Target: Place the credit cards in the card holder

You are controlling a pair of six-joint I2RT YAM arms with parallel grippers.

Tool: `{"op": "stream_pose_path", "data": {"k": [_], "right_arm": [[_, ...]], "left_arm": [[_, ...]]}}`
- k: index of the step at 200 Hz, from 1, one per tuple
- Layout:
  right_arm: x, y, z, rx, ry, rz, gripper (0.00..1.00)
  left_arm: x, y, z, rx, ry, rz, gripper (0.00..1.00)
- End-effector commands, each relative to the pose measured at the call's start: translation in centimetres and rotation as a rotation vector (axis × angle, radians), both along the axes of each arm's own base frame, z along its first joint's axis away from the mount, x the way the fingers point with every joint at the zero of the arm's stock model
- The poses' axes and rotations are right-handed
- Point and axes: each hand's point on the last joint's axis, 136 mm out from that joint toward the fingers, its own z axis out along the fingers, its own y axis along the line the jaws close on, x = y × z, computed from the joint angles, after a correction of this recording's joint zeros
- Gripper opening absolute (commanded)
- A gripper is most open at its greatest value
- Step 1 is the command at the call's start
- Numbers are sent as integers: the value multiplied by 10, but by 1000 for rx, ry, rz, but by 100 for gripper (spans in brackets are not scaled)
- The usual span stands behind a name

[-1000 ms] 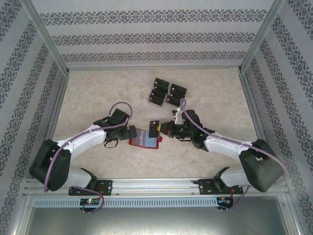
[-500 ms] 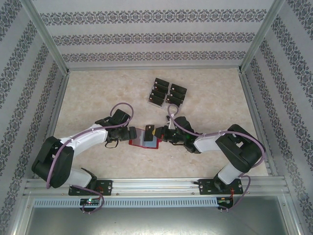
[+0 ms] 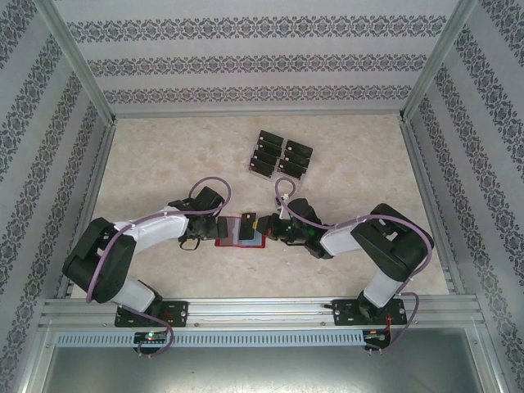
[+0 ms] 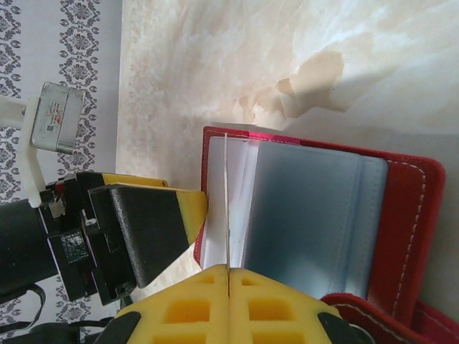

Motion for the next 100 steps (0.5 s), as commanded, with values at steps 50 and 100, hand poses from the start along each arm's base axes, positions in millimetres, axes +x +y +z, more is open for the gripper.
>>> {"op": "stream_pose_path", "data": {"k": [50, 100], "right_arm": [[-7, 1, -5, -11, -1, 2, 0], [-9, -6, -13, -43, 24, -18, 0]], "left_arm": [[-4, 6, 2, 58, 6, -19, 100], [-4, 10, 5, 74, -5, -11, 100]]}}
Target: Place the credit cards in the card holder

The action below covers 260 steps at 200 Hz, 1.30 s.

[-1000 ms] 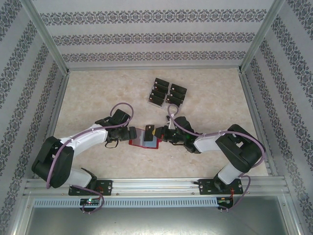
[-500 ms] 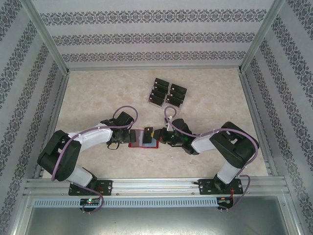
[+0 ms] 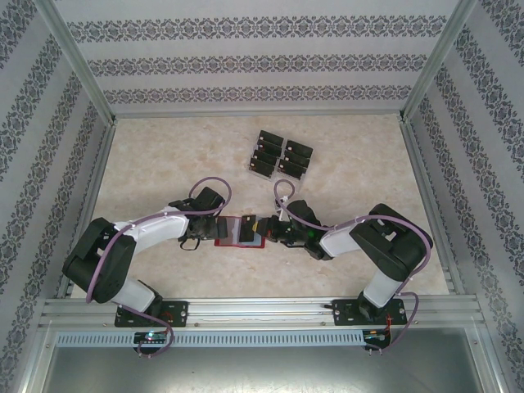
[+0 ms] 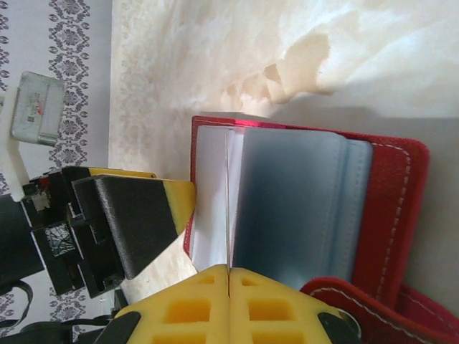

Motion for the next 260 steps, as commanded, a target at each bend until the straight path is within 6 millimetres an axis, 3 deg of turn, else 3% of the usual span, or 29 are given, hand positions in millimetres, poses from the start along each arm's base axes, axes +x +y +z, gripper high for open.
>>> {"op": "stream_pose_path", "data": {"k": [1, 187, 260], "right_arm": [[-4, -4, -5, -23, 10, -15, 0], [1, 19, -8, 42, 68, 16, 0], [2, 17, -17, 29, 92, -7, 0]], "left_arm": [[-5, 8, 5, 57, 4, -14, 100], [-6, 5, -1, 44, 15, -16, 100], [8, 10, 26, 85, -56, -25, 100]]}}
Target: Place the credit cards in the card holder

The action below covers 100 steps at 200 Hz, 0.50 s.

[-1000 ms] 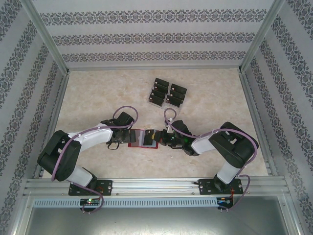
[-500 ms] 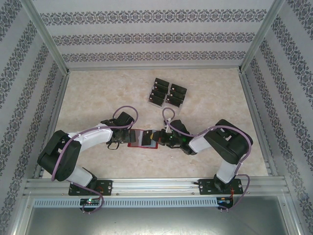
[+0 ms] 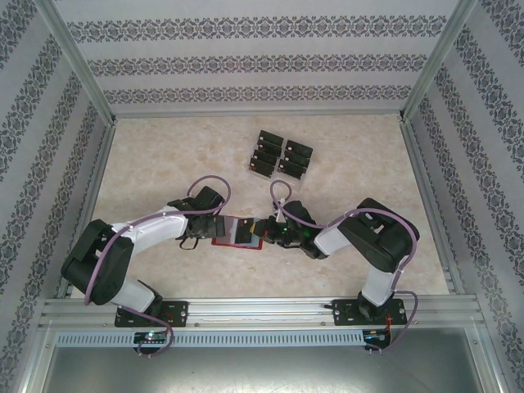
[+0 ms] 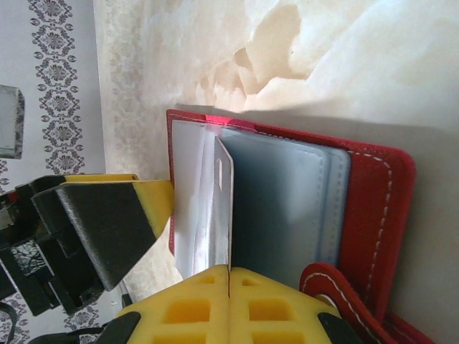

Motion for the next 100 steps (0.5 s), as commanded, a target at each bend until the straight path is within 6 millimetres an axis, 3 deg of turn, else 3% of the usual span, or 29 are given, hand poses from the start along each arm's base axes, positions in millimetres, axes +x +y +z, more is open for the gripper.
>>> {"op": "stream_pose_path", "data": {"k": [1, 55, 100], "right_arm": [[1, 7, 0, 8, -2, 1, 0], [3, 8, -1, 12, 7, 0, 0], [2, 11, -1, 15, 27, 6, 0]], "left_arm": [[4, 1, 16, 39, -27, -36, 100], [6, -8, 13, 14, -13, -73, 100], [-2, -1, 0, 42, 22, -73, 100]]}}
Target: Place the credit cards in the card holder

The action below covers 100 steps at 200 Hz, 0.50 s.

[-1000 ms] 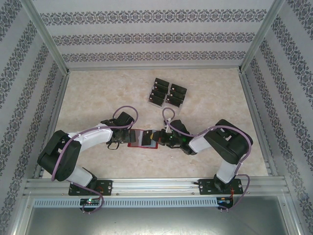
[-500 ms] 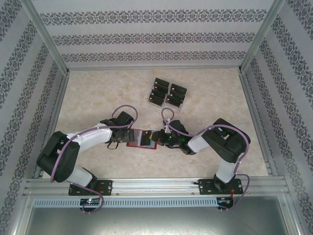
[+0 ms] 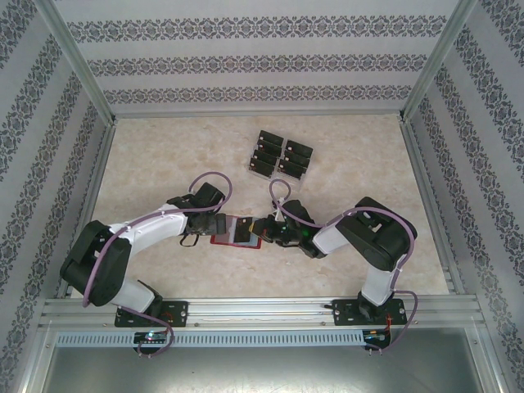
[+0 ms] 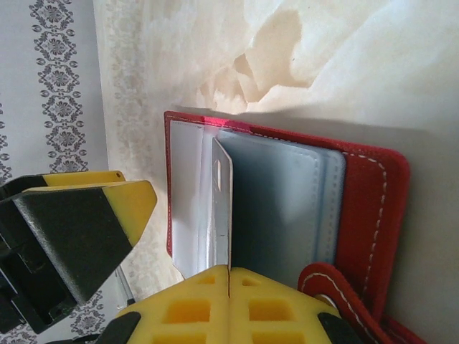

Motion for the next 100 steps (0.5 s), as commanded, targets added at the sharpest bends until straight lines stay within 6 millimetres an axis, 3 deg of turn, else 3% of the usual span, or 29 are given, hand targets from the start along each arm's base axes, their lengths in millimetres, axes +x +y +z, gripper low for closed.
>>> {"op": "stream_pose_path", "data": {"k": [1, 100], "right_arm": [[-2, 7, -2, 2, 16, 17, 0], [-5, 14, -5, -10, 65, 55, 0]], "left_arm": [[-10, 3, -9, 42, 40, -31, 100], [-17, 10, -24, 81, 87, -14, 100]]}}
